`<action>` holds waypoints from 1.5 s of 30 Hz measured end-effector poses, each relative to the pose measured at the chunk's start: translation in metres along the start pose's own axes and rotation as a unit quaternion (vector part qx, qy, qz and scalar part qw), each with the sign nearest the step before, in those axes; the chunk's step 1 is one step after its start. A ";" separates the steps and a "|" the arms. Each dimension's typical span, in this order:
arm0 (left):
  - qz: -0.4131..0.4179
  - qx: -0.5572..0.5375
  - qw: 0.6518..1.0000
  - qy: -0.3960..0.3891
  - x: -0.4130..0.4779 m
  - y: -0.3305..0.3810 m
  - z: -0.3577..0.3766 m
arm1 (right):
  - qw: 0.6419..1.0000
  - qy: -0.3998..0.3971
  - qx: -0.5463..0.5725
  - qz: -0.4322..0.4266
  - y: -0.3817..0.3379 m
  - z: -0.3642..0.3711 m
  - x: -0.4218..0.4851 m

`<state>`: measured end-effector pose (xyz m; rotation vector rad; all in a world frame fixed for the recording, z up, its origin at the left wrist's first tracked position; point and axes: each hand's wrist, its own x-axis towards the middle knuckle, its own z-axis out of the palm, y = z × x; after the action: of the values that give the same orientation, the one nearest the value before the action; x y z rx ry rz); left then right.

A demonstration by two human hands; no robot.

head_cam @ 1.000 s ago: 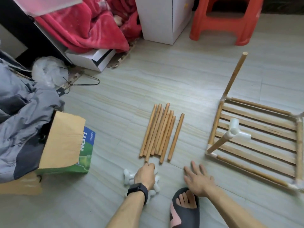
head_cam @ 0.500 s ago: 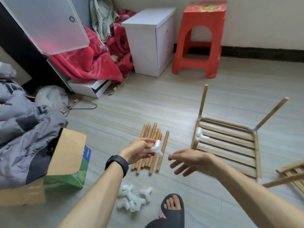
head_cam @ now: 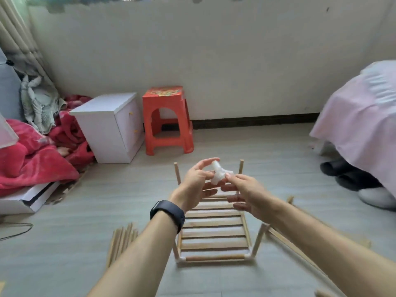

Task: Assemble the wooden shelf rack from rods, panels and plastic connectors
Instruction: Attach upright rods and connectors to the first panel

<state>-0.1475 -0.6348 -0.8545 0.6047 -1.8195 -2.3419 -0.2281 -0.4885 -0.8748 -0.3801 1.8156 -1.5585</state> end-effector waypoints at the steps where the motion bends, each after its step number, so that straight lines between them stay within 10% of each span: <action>1: 0.003 0.006 1.000 -0.001 0.006 -0.007 0.016 | 1.000 0.023 0.018 0.004 0.007 -0.014 -0.004; 30: 0.054 0.541 0.838 -0.048 0.076 -0.130 0.096 | 0.979 0.173 0.050 0.100 0.134 -0.114 0.017; 37: 0.037 0.506 0.860 -0.051 0.081 -0.147 0.098 | 0.950 0.227 0.203 0.076 0.162 -0.105 0.023; 45: 0.004 0.435 0.898 -0.064 0.085 -0.146 0.094 | 0.962 0.234 0.134 0.041 0.171 -0.114 0.029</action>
<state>-0.2385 -0.5384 -0.9945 0.5001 -2.8952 -1.4657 -0.2873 -0.3827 -1.0431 0.2105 1.8888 -1.9191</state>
